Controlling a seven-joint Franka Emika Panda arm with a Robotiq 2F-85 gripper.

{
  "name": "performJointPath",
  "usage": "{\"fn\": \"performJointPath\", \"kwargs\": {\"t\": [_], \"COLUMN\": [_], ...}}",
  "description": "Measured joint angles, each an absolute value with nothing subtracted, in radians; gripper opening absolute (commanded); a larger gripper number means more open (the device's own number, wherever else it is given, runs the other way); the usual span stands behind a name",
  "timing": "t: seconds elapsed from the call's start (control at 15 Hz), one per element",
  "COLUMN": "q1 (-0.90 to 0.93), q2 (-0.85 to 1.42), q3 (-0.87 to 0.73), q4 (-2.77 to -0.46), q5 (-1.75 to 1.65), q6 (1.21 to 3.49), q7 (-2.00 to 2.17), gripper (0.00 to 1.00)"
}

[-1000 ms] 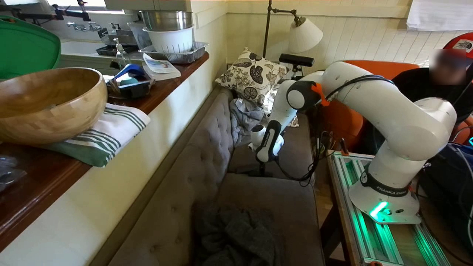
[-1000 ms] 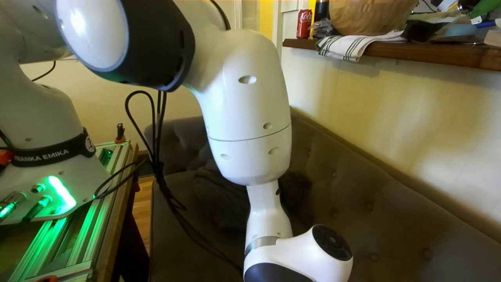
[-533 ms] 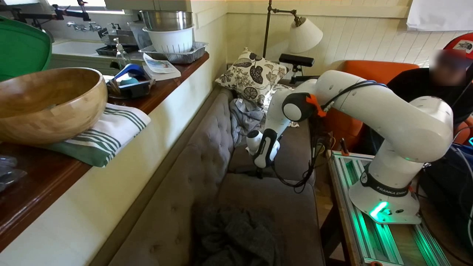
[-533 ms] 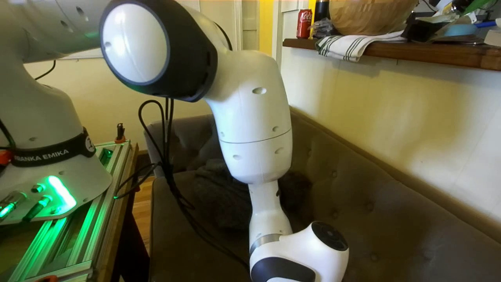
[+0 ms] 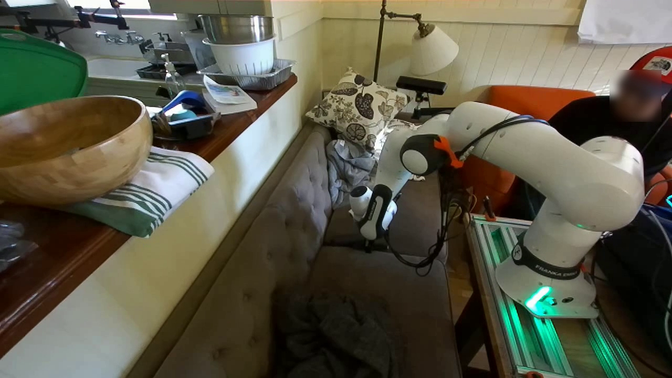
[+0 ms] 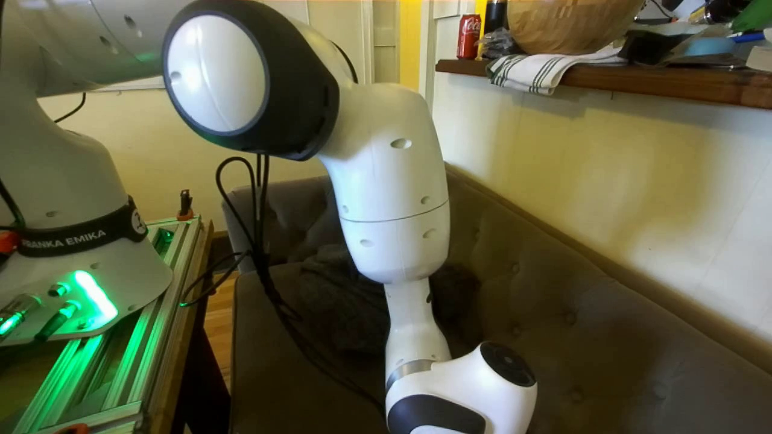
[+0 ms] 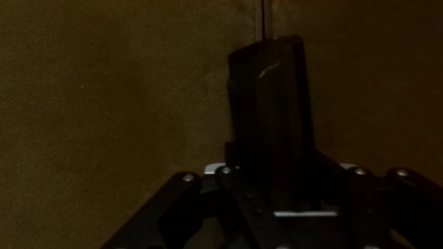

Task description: Put the remote on the top of the sofa

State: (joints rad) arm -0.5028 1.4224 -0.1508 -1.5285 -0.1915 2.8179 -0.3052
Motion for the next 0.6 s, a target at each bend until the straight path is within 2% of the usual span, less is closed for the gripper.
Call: {"fn": "performJointPath", "kwargs": {"t": [0.07,0.13,0.4,0.6], "q1": [-0.502,-0.501,-0.477,-0.447], "q2": [1.422,1.422,1.4,1.345], "q3": [-0.153,-0.155,-0.178,-0.214], "q4": [-1.529,-1.529,-1.568,-1.664], "q5": [-0.187,-0.183,-0.178,-0.178], "q6": [2.818,2.819,2.858,2.983], "q7": [-0.301,-0.295,-0.256,-0.23], "gripper": [0.11,0.09,0.09,0.09]}}
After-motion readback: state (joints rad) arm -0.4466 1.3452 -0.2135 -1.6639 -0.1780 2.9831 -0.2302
